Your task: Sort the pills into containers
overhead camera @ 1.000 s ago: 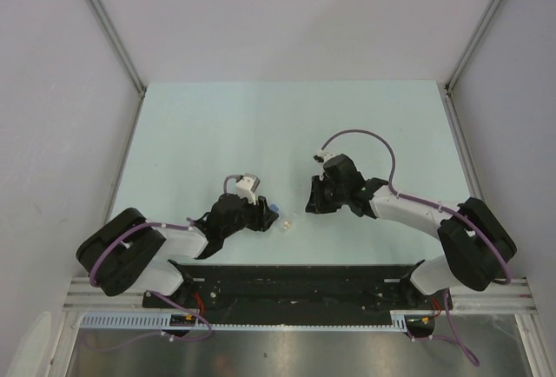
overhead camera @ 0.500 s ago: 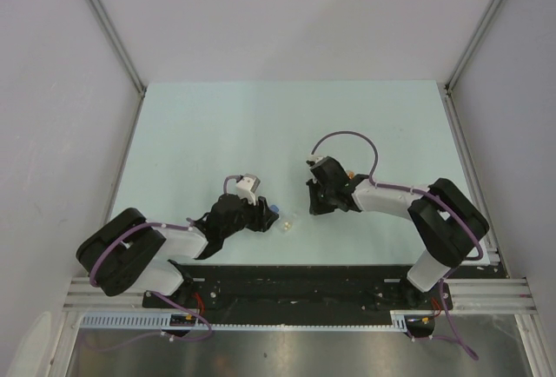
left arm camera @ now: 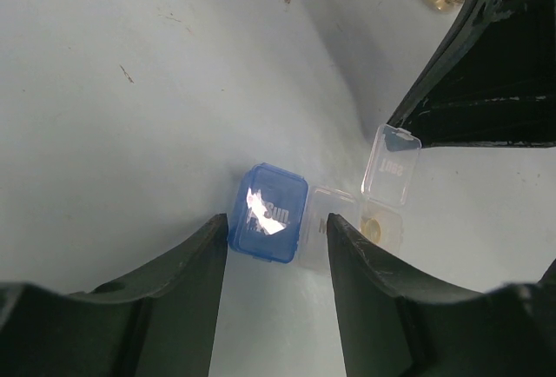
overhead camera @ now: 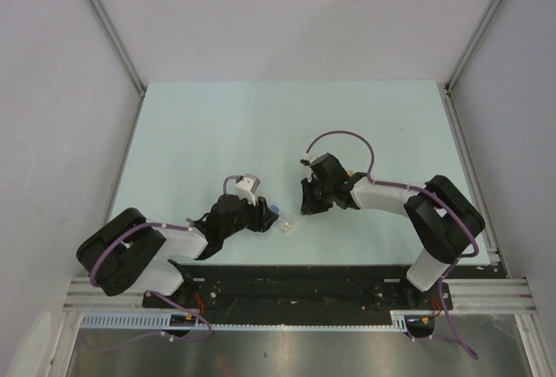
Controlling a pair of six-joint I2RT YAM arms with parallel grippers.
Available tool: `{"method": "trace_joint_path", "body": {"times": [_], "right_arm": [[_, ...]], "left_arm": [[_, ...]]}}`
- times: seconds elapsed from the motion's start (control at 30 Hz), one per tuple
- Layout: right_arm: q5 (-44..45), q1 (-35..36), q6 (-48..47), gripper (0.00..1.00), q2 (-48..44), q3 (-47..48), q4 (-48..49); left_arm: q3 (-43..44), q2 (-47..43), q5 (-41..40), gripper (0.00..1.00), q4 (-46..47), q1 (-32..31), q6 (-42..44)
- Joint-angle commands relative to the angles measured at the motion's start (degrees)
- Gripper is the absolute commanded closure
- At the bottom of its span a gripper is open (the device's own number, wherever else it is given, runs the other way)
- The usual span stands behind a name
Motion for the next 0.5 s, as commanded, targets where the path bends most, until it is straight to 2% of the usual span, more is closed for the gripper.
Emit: {"method": "trace_joint_path", "body": {"times": [0.0,0.47], "right_arm": [[-6.5,-0.6,0.0,0.92,-1.4,1.6,1.9],[-11.9,-0.3,0.6,0.92,-5.1,1.5,0.7]], "left_arm": [[-0.8,0.7,1.2,0.47,0.3,0.4,0.3],[-1.0,1.3,1.4,0.47,0.7,0.4,0.2]]}}
